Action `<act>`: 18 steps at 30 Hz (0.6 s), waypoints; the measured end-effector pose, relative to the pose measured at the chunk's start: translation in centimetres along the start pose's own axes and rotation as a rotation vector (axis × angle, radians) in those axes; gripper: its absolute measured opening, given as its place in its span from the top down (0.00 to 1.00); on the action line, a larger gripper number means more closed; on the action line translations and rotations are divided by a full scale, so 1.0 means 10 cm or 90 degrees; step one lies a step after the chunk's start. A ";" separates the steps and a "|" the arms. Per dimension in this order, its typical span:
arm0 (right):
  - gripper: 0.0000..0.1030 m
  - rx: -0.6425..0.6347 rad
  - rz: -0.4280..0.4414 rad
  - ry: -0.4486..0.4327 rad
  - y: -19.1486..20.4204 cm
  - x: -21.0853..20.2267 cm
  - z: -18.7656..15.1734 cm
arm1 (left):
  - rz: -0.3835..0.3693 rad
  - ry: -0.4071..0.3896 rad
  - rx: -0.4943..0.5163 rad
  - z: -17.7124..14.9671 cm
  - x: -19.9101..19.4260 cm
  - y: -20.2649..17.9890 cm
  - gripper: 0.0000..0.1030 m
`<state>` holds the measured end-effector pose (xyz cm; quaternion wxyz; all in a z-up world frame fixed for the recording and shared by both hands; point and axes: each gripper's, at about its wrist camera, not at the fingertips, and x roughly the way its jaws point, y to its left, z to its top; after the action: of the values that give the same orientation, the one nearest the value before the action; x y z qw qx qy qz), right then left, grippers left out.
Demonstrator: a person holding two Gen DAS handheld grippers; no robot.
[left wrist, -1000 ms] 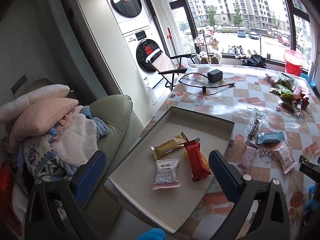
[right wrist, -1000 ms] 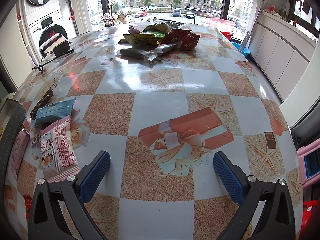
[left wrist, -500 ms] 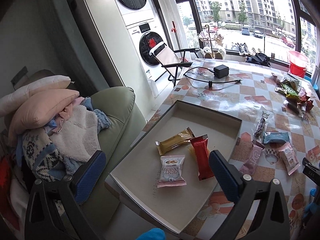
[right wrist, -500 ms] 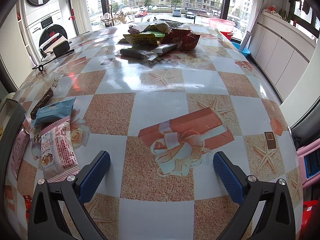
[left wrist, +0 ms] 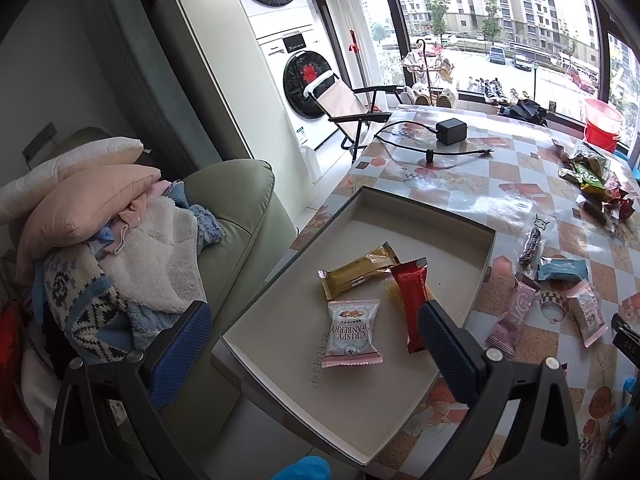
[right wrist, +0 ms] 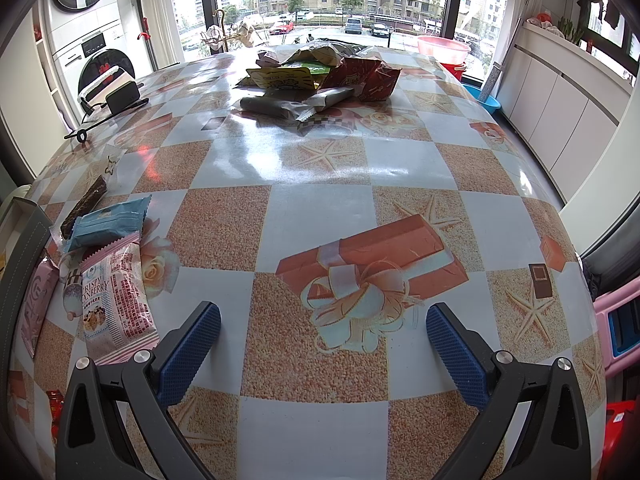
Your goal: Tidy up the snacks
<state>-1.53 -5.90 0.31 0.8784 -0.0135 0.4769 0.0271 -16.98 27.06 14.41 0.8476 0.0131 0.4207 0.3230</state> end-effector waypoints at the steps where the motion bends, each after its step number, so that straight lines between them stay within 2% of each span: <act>1: 0.00 0.000 0.000 0.000 0.00 0.00 0.00 | 0.000 0.002 0.000 0.00 0.01 0.00 0.00; 14: 0.00 0.000 0.000 0.000 0.00 0.00 0.00 | -0.001 0.013 0.003 -0.03 0.06 0.02 0.00; 18: 0.00 0.000 0.000 0.000 0.00 0.00 0.00 | -0.040 0.024 0.034 -0.07 0.07 -0.08 0.00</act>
<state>-1.54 -5.89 0.32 0.8785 -0.0134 0.4768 0.0270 -16.74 26.67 13.24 0.8487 0.0161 0.4452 0.2850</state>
